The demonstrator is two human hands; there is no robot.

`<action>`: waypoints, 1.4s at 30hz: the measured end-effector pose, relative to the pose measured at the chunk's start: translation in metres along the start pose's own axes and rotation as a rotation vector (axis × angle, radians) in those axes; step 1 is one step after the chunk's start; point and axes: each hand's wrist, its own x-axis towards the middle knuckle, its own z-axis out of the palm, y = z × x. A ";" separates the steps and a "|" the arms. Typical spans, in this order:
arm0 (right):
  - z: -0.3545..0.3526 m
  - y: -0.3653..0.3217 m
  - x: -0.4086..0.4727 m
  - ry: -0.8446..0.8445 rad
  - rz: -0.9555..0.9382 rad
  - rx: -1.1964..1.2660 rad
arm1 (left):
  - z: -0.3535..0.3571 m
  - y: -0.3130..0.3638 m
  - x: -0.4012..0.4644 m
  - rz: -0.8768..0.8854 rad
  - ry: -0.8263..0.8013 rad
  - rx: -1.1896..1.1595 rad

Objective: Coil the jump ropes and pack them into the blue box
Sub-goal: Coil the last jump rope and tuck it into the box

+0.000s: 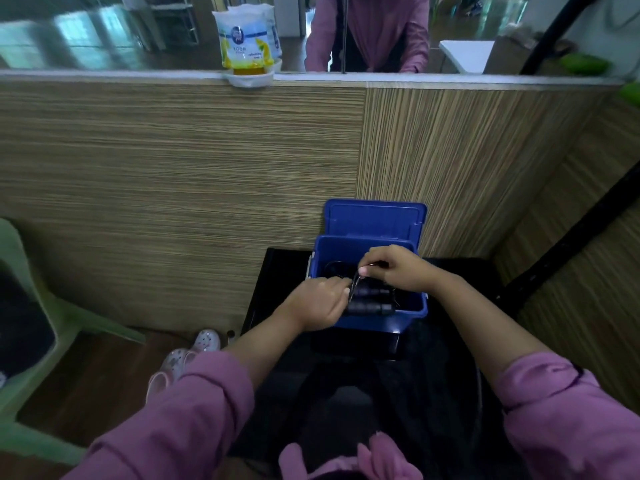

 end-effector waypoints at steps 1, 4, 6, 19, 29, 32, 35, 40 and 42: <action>-0.001 0.003 0.000 -0.018 -0.002 0.010 | -0.001 0.003 0.000 0.037 -0.009 -0.013; -0.007 0.011 -0.002 -0.045 0.034 0.097 | -0.006 0.008 0.001 0.088 -0.047 -0.008; -0.010 0.017 -0.005 -0.032 0.064 0.216 | -0.009 0.011 0.002 0.106 -0.011 -0.017; 0.008 0.030 -0.029 -0.080 0.336 1.012 | -0.026 0.027 0.006 0.160 0.125 -0.110; 0.039 0.008 -0.015 0.133 0.390 1.254 | -0.042 0.024 0.036 -0.446 0.392 -0.236; 0.047 -0.010 -0.006 0.238 0.459 1.433 | -0.039 0.022 0.041 -0.510 0.387 -0.170; 0.052 -0.014 -0.005 0.279 0.452 1.356 | -0.036 0.014 0.042 -0.553 0.396 -0.112; 0.071 -0.024 -0.005 0.253 0.445 1.018 | -0.030 0.005 0.042 -0.641 0.415 -0.137; 0.074 -0.026 -0.006 0.280 0.458 0.893 | -0.026 0.003 0.041 -0.666 0.392 -0.097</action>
